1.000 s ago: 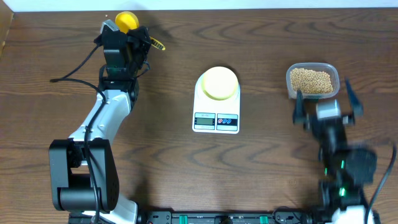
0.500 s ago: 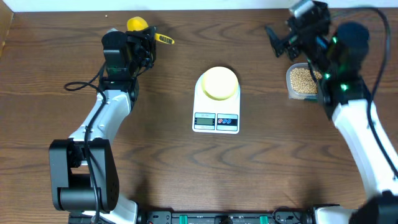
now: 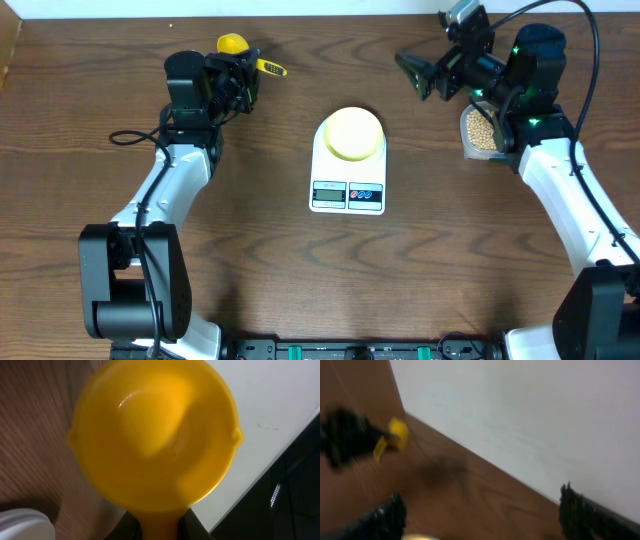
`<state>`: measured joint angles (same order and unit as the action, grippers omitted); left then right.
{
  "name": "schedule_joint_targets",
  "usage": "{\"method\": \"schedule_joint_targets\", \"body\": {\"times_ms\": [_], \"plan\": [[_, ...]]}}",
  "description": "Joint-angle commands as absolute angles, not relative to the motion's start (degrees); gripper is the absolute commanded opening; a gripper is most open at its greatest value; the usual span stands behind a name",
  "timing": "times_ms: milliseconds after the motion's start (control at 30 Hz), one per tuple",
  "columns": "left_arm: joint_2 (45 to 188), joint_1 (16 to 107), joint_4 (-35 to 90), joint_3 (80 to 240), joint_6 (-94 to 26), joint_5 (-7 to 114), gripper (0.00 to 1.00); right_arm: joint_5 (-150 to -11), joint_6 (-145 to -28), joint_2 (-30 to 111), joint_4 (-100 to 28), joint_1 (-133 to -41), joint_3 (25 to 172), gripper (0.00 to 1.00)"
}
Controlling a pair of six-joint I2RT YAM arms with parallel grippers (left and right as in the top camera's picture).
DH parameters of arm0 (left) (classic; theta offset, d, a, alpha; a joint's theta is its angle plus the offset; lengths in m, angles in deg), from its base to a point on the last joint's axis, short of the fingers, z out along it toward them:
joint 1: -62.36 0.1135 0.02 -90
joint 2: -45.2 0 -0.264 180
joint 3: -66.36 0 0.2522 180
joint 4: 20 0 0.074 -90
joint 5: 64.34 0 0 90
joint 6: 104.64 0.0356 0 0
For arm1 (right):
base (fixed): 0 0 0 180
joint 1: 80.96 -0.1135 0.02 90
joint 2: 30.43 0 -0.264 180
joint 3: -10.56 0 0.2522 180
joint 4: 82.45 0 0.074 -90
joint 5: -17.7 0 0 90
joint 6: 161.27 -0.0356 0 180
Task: Scoop item into bowl and weigh 50g on scale
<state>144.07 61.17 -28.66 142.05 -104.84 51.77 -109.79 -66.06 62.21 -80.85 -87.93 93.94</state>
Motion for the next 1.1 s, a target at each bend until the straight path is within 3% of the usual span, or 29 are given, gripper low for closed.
{"method": "schedule_joint_targets", "body": {"times_ms": [0, 100, 367, 800, 900, 967, 1067], "plan": [[143.6, 61.3, -28.6, 142.9, -105.0, 53.8, 0.08, -105.5, -80.8, 62.6, -82.1, -89.6, 95.5, 0.77], [143.6, 61.3, -28.7, 142.9, -105.0, 53.8, 0.08, -100.7, -87.4, 62.6, -78.2, -90.6, 99.6, 0.7], [143.6, 61.3, -29.7, 142.9, -108.4, 54.7, 0.07, -95.8, -88.0, 62.8, -58.9, -91.4, 115.0, 0.75], [143.6, 59.8, -29.7, 142.9, -109.4, 56.8, 0.07, -101.8, -89.7, 74.0, -59.3, -93.6, 115.4, 0.76], [143.6, 59.4, -29.7, 142.9, -109.4, 56.8, 0.07, -106.6, -89.7, 77.6, -62.5, -94.8, 115.4, 0.85], [143.6, 58.6, -29.7, 142.9, -109.2, 56.8, 0.08, -109.3, -89.7, 80.0, -64.6, -95.8, 115.4, 0.99], [143.6, 57.1, -29.5, 142.9, -107.2, 56.8, 0.08, -109.1, -90.3, 82.6, -65.1, -96.9, 115.4, 0.99]]}}
